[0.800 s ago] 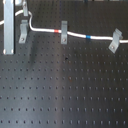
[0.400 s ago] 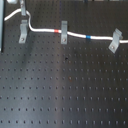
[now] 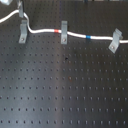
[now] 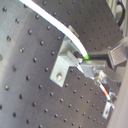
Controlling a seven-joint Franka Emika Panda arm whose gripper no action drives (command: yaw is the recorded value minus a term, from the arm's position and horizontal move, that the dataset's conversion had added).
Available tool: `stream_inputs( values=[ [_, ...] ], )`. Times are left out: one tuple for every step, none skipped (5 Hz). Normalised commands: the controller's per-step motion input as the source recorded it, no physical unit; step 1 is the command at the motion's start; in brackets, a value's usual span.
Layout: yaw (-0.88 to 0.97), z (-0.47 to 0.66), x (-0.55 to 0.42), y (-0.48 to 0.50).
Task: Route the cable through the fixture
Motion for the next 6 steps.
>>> stream_inputs(
  values=[
    [0.28, 0.14, -0.279, -0.053],
    [0.03, 0.07, -0.163, -0.117],
    [0.05, 0.22, -0.147, -0.124],
    [0.04, 0.54, -0.126, 0.005],
    [0.23, 0.00, -0.233, 0.241],
    [0.14, -0.08, -0.274, 0.288]
  ],
)
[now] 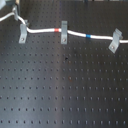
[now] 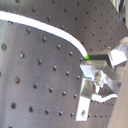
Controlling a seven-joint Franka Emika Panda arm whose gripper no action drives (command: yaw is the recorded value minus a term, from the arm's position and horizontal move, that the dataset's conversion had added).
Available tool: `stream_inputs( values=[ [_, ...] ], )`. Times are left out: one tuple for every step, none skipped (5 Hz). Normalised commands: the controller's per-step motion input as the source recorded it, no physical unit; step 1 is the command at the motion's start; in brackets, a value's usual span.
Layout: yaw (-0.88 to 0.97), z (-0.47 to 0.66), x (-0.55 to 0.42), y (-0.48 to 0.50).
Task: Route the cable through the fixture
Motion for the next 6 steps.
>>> stream_inputs(
  values=[
    [0.07, -0.03, -0.075, 0.223],
    [0.00, 0.58, -0.024, 0.044],
    [0.00, 0.00, 0.102, 0.199],
    [-0.08, -0.19, 0.104, 0.174],
    [-0.08, -0.02, 0.058, 0.100],
    [-0.09, 0.40, -0.010, 0.091]
  ],
)
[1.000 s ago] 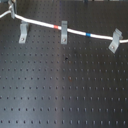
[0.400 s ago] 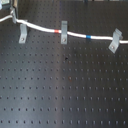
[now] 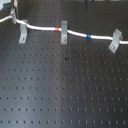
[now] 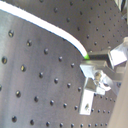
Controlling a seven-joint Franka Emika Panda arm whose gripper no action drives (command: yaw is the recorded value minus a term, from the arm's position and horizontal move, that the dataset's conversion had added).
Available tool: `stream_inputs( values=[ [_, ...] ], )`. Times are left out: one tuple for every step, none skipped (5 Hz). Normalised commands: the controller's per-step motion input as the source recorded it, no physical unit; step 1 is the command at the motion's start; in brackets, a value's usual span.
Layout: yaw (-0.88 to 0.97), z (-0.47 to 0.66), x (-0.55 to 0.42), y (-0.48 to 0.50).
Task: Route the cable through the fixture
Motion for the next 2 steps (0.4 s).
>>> stream_inputs(
  values=[
    [0.00, 0.28, -0.158, 0.206],
    [0.00, -0.02, -0.039, 0.088]
  ],
)
